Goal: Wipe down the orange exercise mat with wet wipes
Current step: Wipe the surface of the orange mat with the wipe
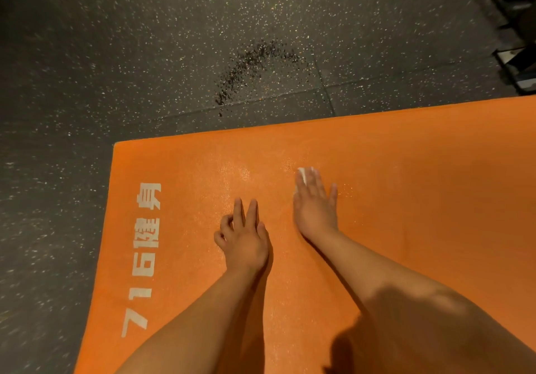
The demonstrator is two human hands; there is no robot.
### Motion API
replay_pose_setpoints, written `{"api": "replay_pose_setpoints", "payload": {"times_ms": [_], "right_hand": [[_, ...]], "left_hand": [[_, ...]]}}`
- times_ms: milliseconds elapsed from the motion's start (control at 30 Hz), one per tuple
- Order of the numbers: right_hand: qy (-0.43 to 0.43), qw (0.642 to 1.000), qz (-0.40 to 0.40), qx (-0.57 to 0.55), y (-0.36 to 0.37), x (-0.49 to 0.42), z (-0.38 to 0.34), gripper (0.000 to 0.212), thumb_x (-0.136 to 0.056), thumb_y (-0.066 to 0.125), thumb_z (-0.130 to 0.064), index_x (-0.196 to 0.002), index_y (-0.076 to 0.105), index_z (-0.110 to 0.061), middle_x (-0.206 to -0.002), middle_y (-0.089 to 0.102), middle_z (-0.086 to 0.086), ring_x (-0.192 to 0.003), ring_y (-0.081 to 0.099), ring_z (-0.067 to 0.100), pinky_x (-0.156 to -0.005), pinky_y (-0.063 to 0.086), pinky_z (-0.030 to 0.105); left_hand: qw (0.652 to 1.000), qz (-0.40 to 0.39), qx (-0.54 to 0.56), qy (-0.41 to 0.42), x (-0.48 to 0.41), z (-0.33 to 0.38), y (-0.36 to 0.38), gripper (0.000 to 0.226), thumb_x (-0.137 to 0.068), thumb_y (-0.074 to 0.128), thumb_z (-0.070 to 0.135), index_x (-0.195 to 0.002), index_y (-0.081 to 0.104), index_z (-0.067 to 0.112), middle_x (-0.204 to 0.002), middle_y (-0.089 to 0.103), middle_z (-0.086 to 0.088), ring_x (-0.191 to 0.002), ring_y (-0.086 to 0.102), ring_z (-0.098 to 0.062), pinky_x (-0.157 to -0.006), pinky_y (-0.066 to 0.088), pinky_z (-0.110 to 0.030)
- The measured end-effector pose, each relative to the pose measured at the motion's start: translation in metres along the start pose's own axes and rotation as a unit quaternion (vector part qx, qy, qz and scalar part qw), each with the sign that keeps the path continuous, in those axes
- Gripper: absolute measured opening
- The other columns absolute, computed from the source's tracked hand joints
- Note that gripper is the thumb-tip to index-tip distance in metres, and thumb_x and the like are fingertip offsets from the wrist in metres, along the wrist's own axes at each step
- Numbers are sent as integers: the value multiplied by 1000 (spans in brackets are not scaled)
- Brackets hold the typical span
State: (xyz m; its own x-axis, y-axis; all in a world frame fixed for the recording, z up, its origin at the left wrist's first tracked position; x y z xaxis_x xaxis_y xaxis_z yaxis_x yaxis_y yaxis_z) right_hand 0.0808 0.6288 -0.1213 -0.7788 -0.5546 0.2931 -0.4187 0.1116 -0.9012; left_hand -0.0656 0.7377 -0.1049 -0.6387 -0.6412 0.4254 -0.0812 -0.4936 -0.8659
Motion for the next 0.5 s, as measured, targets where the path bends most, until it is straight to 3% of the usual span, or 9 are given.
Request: {"api": "replay_pose_setpoints", "payload": {"times_ms": [100,267,333,400,500], "right_hand": [[24,1000,-4,-11,2,-7,-9,58,-109,18,-28,-162,-7,-23,-169,-15,-1,-153,-22,13,-123,-10,54],[-136,988,-77,-10,16,6,-59,61,-109,28,-29,-163,-1,-26,-169,-15,-4,-152,-22,11,-123,-11,55],[-160,984,-79,5,15,8,-56,59,-110,27,-30,-163,0,-27,-169,-15,-6,-153,-21,10,-123,-10,55],[-120,992,-49,-1,8,6,-40,57,-110,22,-29,-163,2,-28,-169,-11,-6,-153,-18,11,-124,-8,54],[17,999,-1,-36,-2,-1,-8,57,-109,21,-27,-162,0,-25,-169,-11,-3,-154,-18,13,-124,-6,53]], "left_hand": [[1000,-1,12,-11,-2,3,1,55,-106,26,41,-158,8,45,-167,-11,10,-144,6,-28,-114,8,-51],[999,-8,33,-8,-2,2,1,55,-106,27,41,-157,8,46,-167,-12,13,-145,5,-27,-115,5,-53],[999,-9,35,-7,-1,2,-2,55,-106,29,41,-157,9,46,-167,-10,12,-146,6,-28,-115,6,-52],[1000,-5,30,-2,-1,3,-5,56,-106,31,40,-158,11,45,-168,-8,11,-146,8,-30,-115,9,-51],[1000,-1,28,1,1,-1,-7,55,-105,32,40,-157,14,44,-168,-5,9,-143,8,-28,-114,9,-48]]}}
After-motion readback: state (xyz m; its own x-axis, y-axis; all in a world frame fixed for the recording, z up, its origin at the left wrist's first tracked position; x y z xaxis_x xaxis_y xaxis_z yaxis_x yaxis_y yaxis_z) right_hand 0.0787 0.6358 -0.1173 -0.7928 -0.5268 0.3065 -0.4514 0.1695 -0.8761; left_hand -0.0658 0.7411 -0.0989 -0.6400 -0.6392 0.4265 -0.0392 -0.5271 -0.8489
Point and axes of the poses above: each hand's wrist, its own x-axis away from the middle knuckle, its own y-axis out of the palm, z = x × y, the point moved 4 cm from there along -x, towards the middle knuckle
